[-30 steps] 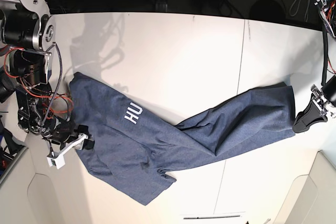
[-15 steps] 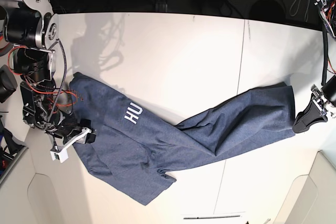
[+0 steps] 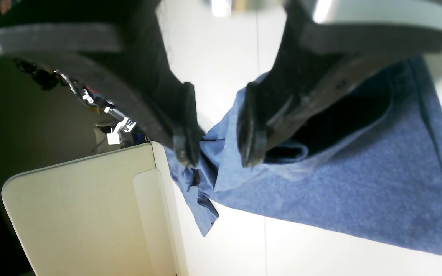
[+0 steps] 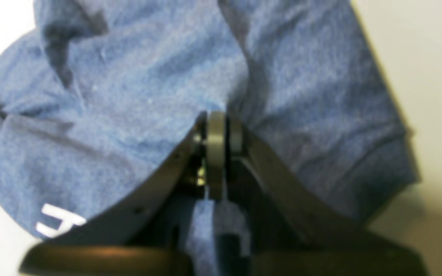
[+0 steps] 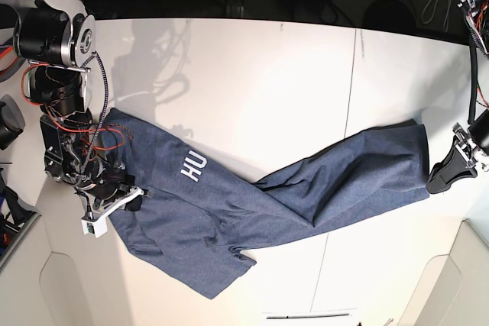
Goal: Layout the t-shirt on the table in an organized manner, then fold the t-shirt properly
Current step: 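Grasp the shirt hem with the right gripper and drag it outward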
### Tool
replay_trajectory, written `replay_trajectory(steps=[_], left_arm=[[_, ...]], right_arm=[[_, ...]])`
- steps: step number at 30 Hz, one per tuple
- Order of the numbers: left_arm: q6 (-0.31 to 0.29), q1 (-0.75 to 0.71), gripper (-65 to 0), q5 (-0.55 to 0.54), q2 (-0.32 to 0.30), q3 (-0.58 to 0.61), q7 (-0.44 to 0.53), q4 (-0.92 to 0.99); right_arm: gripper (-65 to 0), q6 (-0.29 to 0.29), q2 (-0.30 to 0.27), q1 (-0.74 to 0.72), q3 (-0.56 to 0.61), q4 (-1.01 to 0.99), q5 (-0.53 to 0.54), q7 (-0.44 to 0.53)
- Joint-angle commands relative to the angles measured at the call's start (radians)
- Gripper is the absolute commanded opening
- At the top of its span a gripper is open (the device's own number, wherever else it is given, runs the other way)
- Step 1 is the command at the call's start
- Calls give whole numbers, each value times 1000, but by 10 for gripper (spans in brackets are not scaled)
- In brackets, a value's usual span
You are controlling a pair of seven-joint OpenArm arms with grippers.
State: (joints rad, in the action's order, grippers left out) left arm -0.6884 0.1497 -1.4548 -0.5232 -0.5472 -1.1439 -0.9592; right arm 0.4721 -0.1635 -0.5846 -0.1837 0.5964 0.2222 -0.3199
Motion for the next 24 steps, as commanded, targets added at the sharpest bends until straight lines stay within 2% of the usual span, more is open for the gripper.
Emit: replay_trajectory(steps=[1,3,7,11,17,21,24], left_arm=[[-10,19,-424,-29,-22,-5,16,-17],[-10,19,-424,-29,-22,-5,19,-17],[-10,19,-424,-29,-22,-5,39,-17],[-10,19,-424,-29,-21,-20,132,-17],[-10,19,-424,-10,0,-130,153,-17],[-10,19,-424,231,0,-124,320,-17],[-10,19,-424,389,-1,-93,422,-17]], right_arm=[[-650,7,-5,-33,-2,23,30,30],[-650,13,-5,-33,-2,38,51,32],[-650,84,-5,-33,-2,89,92,28],[-650,85,-5,-33,-2,151,127,-12],[-650,90,-5,-33,-2,243,214,-133],[-650,109,-5,-33,-2,268,305,-160],[-650,109,-2,-33,-2,269,332,-160]])
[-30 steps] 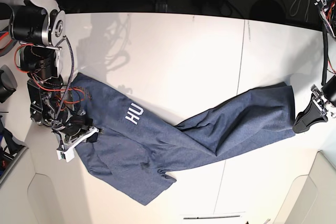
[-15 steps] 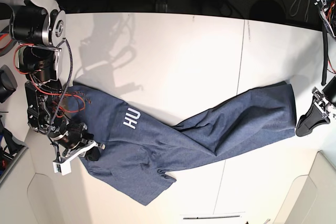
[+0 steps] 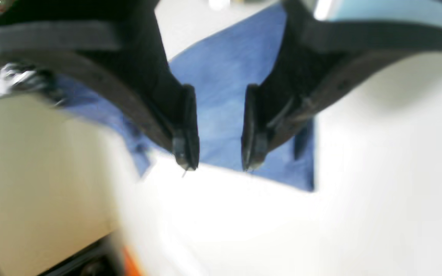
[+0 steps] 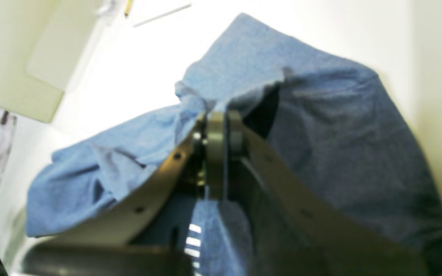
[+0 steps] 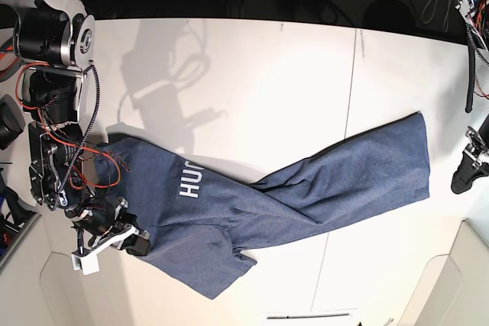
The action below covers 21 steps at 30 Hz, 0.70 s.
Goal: Layout the t-shirt on the table in an organized manner, then fold the t-shirt properly
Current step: 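Grasp the shirt hem with the right gripper and drag it outward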
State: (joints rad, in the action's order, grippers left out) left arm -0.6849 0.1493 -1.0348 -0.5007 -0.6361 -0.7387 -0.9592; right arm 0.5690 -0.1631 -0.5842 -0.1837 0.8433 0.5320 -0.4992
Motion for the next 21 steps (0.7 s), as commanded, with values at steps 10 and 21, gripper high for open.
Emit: replay_trajectory(steps=[10,21], left_arm=[[-13,58,-424,72,-6,81,88,-17],[-13,106,-424,149,71,80,124,-16]], right_arm=[[-650,11,-3,-33,39,22,25,19],[-650,11,-3,-34,42,22,24,-16]])
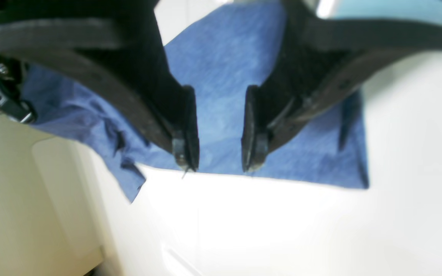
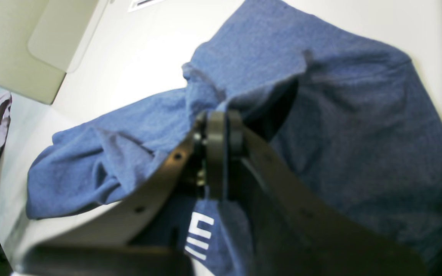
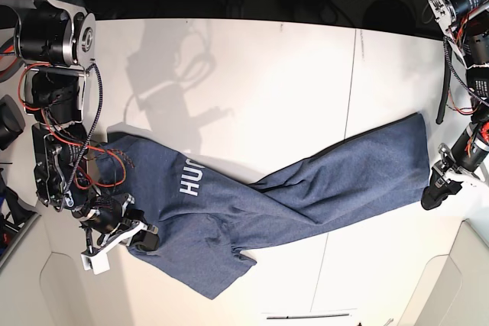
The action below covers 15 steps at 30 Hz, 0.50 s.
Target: Layout the t-shirt on the table in an organized manner, then fold the t-shirt properly
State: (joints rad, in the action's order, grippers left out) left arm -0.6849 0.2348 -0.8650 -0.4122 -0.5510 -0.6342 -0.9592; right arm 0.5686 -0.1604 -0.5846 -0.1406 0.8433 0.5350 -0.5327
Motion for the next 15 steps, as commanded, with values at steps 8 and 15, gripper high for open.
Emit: replay_trajectory(steps=[8,15], left_arm=[[-13,26,-424,-1,-9,-5,37,-16],[-13,34,-424,18,-9,-5,40,-16]], right_arm=[[-650,11,-5,-33,-1,21,-34,16],[-650,10,-5,-33,-1,21,-39,16]])
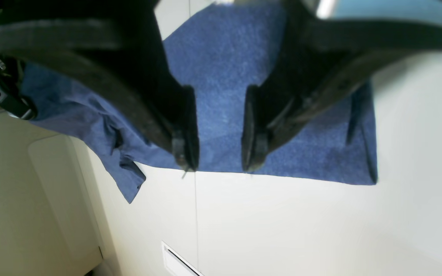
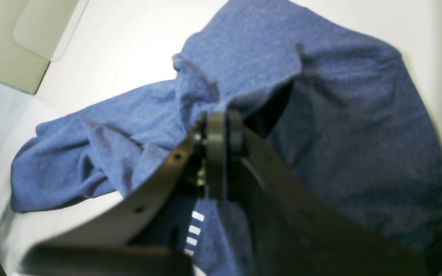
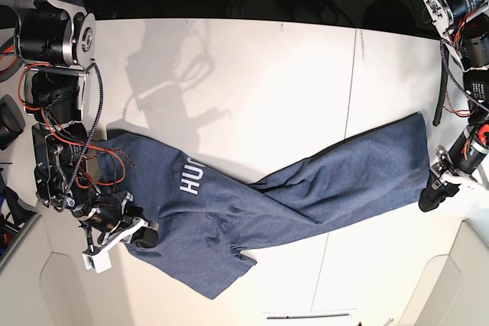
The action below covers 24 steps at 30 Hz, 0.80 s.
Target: Layout the t-shirt on the table in an organized manner, then fold the t-shirt properly
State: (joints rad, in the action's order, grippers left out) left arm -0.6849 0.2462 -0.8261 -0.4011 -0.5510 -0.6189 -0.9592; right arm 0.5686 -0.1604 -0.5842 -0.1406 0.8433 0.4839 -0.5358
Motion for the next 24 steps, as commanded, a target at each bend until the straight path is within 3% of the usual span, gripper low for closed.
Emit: replay_trajectory(steps=[1,16,22,24], left_arm=[[-13,23,-424,-21,-20,-5,26,-16],[-13,23,-431,15,-20,2,40,-16],[129,55,-446,235,-20,170,142,1],[152,74,-446,277,-20,227,174,13]], right_arm=[[-650,10,-5,-34,-1,21,8,19],[-650,3,-5,-36,-1,21,-16,19],[-650,3,-5,-36,-1,21,-16,19],[-650,3,-5,-36,-1,21,-16,19]])
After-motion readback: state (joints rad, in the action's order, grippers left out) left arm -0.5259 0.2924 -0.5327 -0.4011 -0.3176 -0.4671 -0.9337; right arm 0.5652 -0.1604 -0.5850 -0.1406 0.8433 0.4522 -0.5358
